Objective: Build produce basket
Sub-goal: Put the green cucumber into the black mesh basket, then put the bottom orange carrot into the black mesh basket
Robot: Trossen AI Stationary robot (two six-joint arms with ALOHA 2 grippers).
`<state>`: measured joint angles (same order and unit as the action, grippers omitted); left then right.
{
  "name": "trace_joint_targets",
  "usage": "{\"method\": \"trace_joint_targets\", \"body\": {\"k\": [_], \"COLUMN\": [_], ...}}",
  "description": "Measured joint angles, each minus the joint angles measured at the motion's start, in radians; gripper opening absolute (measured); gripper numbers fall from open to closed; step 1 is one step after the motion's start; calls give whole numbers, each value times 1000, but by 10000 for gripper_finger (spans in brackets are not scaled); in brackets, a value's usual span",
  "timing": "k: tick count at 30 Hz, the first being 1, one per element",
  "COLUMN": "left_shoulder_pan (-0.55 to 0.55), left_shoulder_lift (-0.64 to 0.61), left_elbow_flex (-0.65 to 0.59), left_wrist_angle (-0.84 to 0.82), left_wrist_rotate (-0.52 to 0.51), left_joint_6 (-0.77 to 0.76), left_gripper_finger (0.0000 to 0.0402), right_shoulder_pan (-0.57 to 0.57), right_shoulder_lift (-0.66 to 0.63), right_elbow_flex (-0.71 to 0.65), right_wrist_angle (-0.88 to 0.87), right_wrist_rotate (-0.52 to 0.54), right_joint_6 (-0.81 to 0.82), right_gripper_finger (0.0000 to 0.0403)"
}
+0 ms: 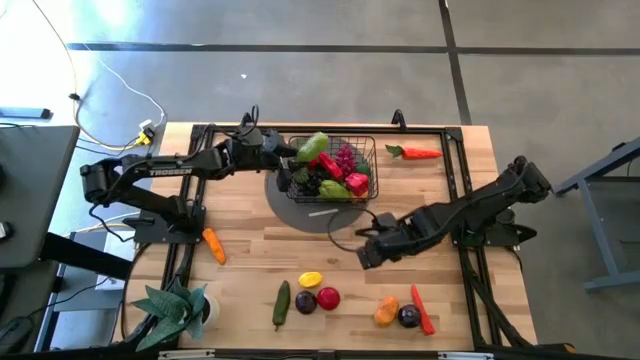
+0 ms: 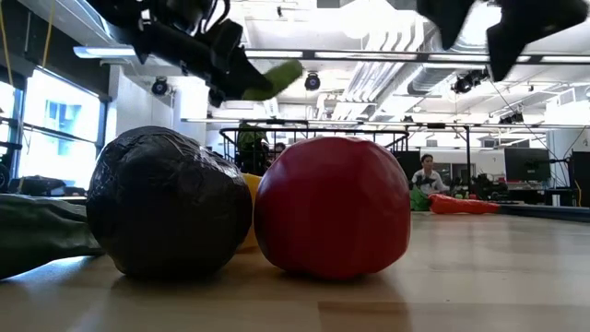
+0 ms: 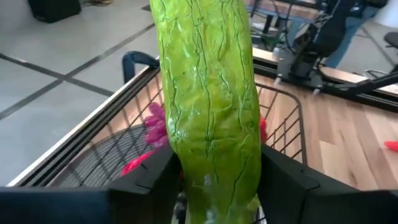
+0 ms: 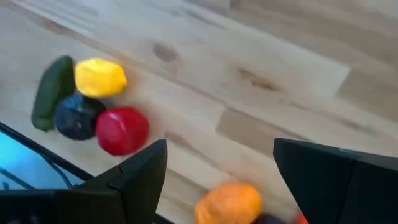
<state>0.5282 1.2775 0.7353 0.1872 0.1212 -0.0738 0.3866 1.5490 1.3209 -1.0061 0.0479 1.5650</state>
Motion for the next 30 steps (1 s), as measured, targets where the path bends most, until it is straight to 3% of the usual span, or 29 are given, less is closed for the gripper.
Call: {"method": "trace_joint_targets", "body": {"k": [11,21,30], "left_shoulder_pan": [0,0,-1], "left_shoulder_lift": [84,85,85], "left_elbow_flex": [46,140,237], "left_wrist_angle": [49,-43,-209], "left_wrist_rotate": [24,-35,-44], "left_joint_6": [-1,-44,-46], "left_gripper_finger": [235,237,237], "right_shoulder_pan": [183,354,421], "right_shoulder_lift": [0,0,45], "right_elbow_flex": [0,0,0], "right_wrist_angle": [-46,-105,-151], "right_wrist_rotate": [-1,-42,-41], "right_joint_6": [190,396,465], "right_gripper_finger": [277,277,277]}}
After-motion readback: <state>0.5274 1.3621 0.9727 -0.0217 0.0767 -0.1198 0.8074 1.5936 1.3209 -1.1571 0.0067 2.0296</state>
